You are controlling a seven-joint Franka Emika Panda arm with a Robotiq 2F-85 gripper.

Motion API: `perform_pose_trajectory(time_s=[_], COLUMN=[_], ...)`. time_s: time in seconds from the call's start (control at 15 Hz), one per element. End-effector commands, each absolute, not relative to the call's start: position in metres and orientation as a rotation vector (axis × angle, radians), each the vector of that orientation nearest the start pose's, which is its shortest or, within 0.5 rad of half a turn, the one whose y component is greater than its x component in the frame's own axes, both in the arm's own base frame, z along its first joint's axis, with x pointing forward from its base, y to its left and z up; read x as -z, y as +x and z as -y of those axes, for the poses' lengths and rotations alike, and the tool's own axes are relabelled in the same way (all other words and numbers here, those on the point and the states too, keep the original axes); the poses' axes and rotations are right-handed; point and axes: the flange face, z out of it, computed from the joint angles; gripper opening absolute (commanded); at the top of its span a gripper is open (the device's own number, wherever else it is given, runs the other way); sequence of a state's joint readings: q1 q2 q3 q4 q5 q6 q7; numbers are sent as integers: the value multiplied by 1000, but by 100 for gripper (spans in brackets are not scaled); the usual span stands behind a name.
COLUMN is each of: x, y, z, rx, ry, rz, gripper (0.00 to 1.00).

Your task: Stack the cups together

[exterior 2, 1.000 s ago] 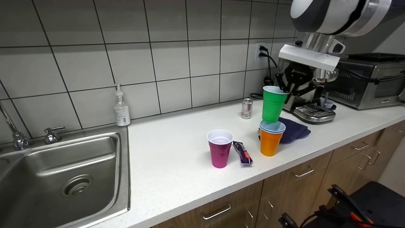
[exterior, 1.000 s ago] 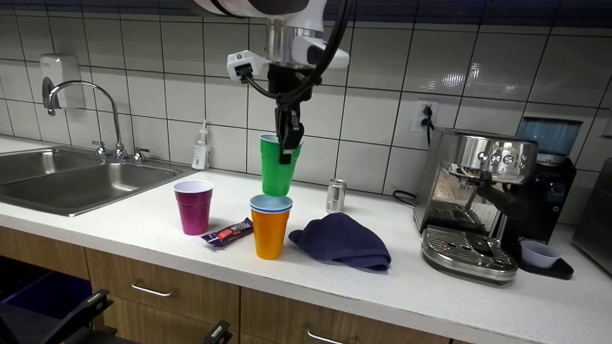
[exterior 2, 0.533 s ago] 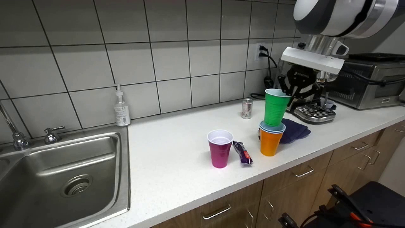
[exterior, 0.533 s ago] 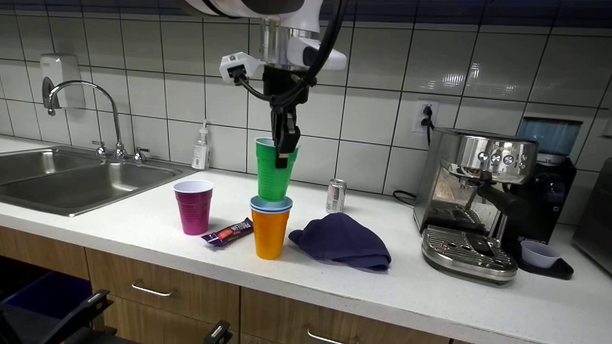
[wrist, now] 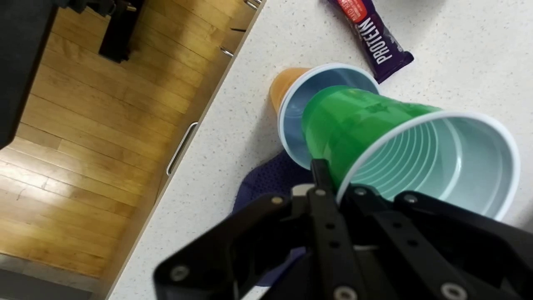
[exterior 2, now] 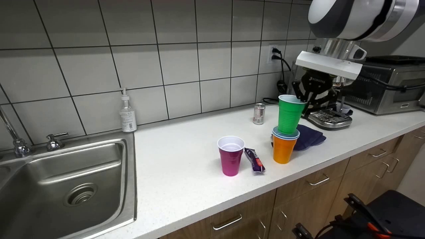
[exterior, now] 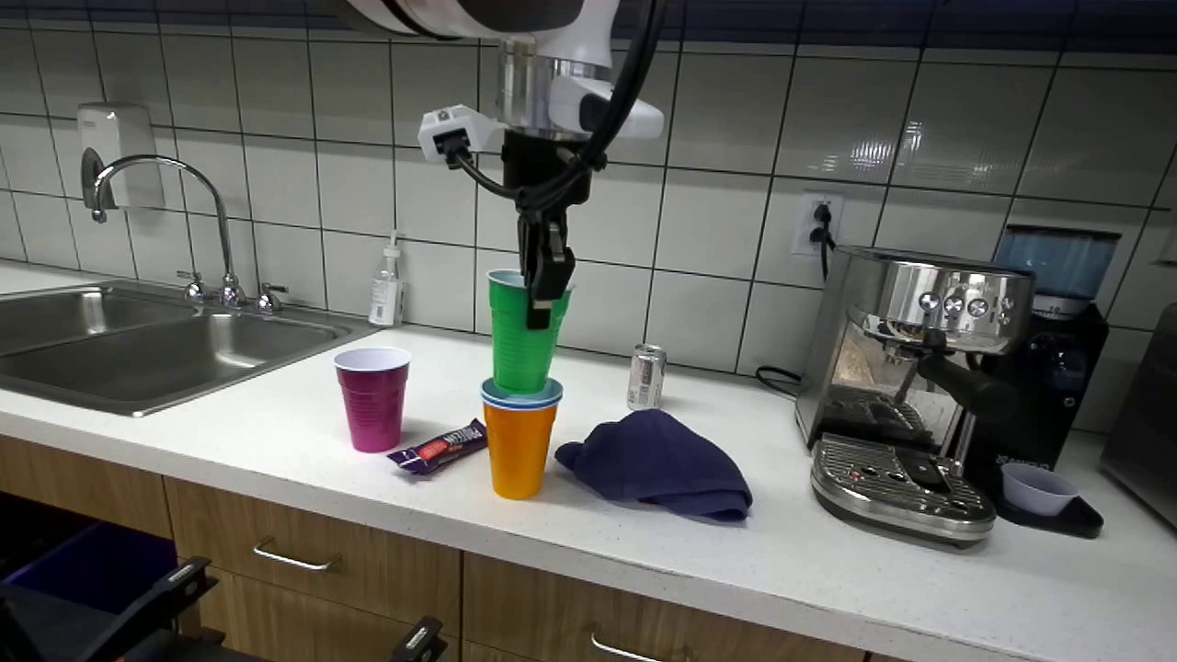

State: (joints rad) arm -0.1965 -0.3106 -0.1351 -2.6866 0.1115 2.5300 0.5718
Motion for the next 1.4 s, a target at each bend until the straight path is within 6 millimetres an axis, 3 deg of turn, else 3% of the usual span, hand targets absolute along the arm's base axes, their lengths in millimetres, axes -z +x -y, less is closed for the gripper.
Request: perform_pose_trajectory(time_s=[0.0,0.13,0.67,0.93,1.33], x=[-349,-350,-350,-350,-357], y=[386,386,389,397,423], z=[133,133,126,104,29], rx=[211,213,208,184,171], ry=[-2668,-2668,-2677,-2703,-2774], rz=[-1423,-1421,-1398,-1319,-1072], gripper=[28,34,96,100,100])
